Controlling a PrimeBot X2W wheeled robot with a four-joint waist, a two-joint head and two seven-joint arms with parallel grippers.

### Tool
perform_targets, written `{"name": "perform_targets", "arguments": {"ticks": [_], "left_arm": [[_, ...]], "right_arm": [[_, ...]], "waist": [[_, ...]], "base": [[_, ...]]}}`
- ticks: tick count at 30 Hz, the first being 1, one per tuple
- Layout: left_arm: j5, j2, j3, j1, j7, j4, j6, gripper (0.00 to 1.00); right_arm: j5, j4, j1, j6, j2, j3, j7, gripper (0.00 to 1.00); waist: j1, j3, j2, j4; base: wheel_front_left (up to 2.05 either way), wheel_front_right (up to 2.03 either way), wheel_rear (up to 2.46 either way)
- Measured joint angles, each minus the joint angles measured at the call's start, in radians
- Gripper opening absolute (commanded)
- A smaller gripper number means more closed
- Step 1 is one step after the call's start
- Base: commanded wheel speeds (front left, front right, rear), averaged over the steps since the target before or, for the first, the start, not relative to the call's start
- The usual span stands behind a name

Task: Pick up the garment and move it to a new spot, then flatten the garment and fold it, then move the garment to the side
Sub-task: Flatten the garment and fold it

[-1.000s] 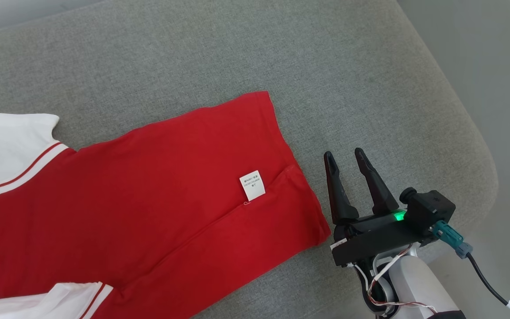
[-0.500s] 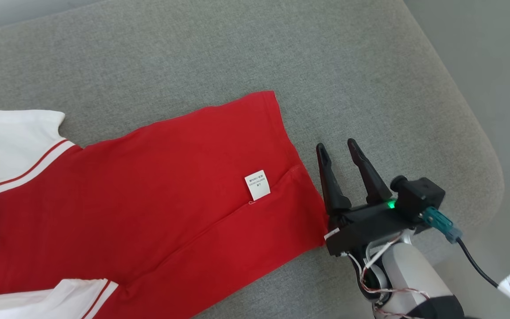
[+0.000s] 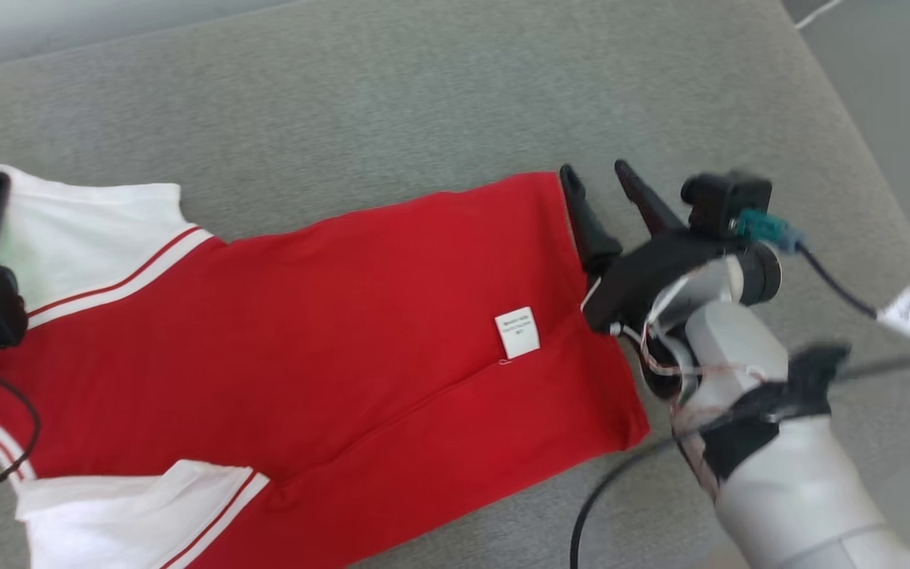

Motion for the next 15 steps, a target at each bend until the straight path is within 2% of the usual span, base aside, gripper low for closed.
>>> {"name": "perform_targets", "arguments": {"ticks": [14,15], "left_arm": [[-0.026,-0.025,-0.063,-0.035,-0.038,-0.033,0.000,0.00],[-0.029,-0.027,-0.066,-0.038,-0.043,-0.034,0.000,0.00]], "right_arm": [[0.048,0.413,-0.235,0.000,0.021,0.006,0.038,1.00],[0.054,0.431,-0.243,0.000,0.022,0.009,0.037,0.76]], "waist": [[0.0000,0.030,0.0000,0.071],[0.0000,0.033,0.0000,0.074]], "base": [[0.00,0.00,0.00],[0.00,0.00,0.00]]}}
